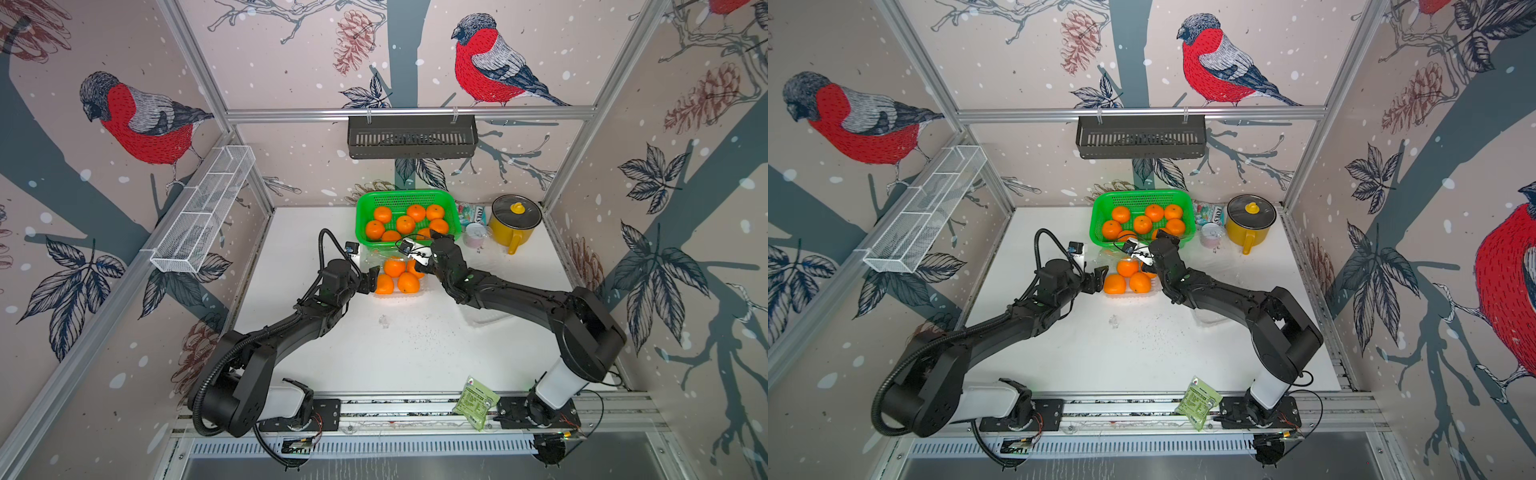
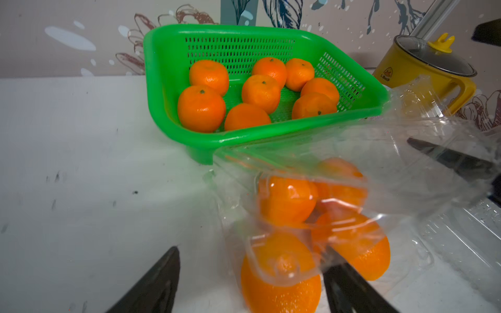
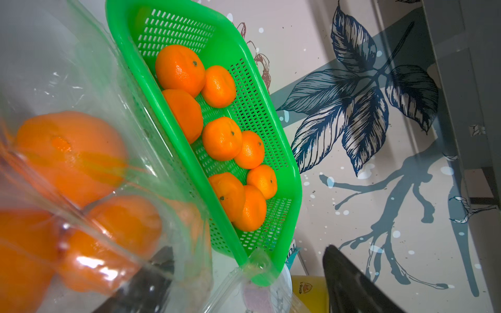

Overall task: Take oranges out of containers
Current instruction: Adjust the packing box at the center of the board.

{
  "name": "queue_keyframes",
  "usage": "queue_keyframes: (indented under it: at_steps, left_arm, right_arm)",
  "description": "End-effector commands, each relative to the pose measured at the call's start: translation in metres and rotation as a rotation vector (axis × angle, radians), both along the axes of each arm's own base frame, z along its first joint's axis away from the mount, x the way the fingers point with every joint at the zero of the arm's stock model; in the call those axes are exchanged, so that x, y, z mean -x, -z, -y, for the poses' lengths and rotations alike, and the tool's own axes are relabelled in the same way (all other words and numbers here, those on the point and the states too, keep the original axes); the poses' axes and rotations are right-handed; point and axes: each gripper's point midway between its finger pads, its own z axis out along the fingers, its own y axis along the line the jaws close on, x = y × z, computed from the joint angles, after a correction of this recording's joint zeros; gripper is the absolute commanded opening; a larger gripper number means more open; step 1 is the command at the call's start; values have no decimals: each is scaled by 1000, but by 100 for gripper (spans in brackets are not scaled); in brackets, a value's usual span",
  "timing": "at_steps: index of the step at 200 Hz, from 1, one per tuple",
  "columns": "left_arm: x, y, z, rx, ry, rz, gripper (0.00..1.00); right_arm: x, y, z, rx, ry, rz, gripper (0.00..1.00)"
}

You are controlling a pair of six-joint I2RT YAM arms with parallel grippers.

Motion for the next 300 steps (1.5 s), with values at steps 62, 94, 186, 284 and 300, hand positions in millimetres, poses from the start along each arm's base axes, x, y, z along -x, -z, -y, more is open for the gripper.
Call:
queue_keyframes:
  at_steps: [62, 94, 186, 284, 300]
  left_arm:
    - [-14, -57, 23, -132, 163, 313, 79]
    - [-18, -68, 28, -148, 188, 379, 78]
    - [-33, -65, 49, -167, 302, 412, 42]
    - [-27, -66, 50, -130, 317, 338, 7]
    - [-19, -66, 47, -103, 315, 295, 3]
  right_arm:
    - [-19, -18, -1, -115, 18, -43, 87]
    - [-11, -21, 3, -147, 15, -70, 86]
    - [21, -67, 64, -543, 226, -167, 85]
    - [89, -51, 101, -1029, 401, -452, 84]
    - [94, -40, 102, -1042, 429, -498, 83]
